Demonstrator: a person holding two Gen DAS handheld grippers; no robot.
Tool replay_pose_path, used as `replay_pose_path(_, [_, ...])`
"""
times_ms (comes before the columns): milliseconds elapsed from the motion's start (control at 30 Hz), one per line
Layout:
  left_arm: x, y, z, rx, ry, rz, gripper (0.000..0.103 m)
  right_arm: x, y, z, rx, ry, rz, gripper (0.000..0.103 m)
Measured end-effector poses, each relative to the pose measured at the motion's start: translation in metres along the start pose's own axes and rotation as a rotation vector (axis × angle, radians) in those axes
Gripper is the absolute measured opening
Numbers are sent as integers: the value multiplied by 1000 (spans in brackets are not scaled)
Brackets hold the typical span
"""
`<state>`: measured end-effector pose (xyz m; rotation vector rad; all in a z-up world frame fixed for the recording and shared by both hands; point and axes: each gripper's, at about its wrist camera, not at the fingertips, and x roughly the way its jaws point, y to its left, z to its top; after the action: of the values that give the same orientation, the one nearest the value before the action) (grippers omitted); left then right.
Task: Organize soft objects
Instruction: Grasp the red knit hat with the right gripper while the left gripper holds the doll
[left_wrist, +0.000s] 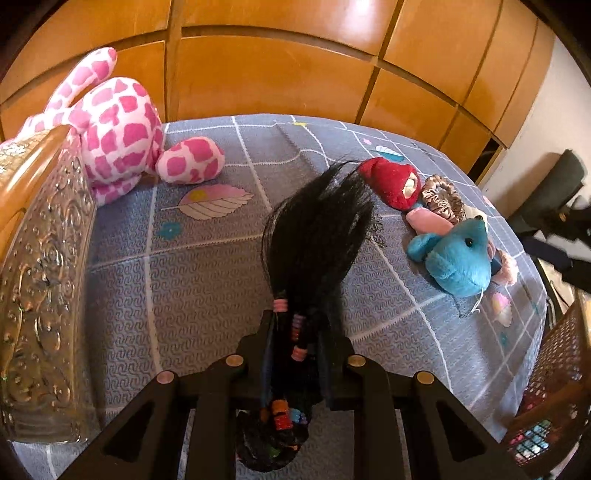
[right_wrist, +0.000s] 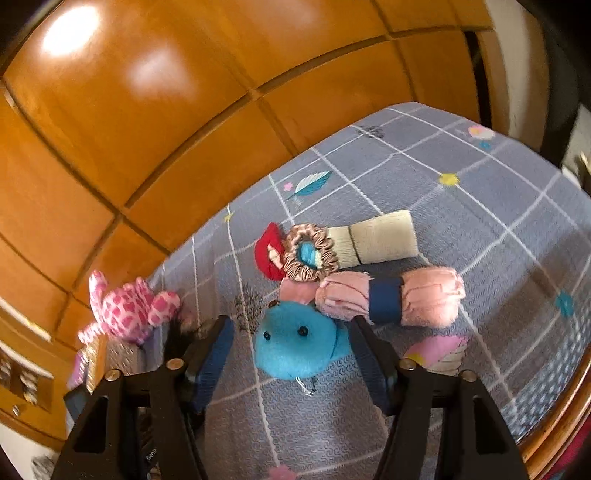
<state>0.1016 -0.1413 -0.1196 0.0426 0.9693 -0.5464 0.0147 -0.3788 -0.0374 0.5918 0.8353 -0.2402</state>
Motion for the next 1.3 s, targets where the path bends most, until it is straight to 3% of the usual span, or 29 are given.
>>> replay_pose_path(300, [2,4,-3,-27,-10,-11,21,55,64,48,-291,56,-61,59])
replay_pose_path(500, [3,3,-3,-25,-12,-6,22,124,85,79,-410,146,-189,59])
replay_pose_path(667, [4,2,-3,-30,-11,-9,22,175,86,80,-442,256,-251,59])
replay_pose_path(700, [4,3,-3,-35,-12,-12,22,184,85,76,-456,283,-263,52])
replay_pose_path(767, [5,4,-3,-42,-10,-16,24,191,89,68,-510,305,-285,25])
replay_pose_path(933, [6,11,-5,-81,-9,-33,25,155,102,57,-507,228,-178,23])
replay_pose_path(1067, [4,13,-5,-93,-8,-37,25,126,108,33,-470,298,-12,23])
replay_pose_path(1200, [-1,14,-7,-93,-1,-28,23,120,107,-11,-482,396,-4,23])
replay_pose_path(1300, [-8,9,-9,-67,5,3,22,131,100,-36,-513,426,-48,24])
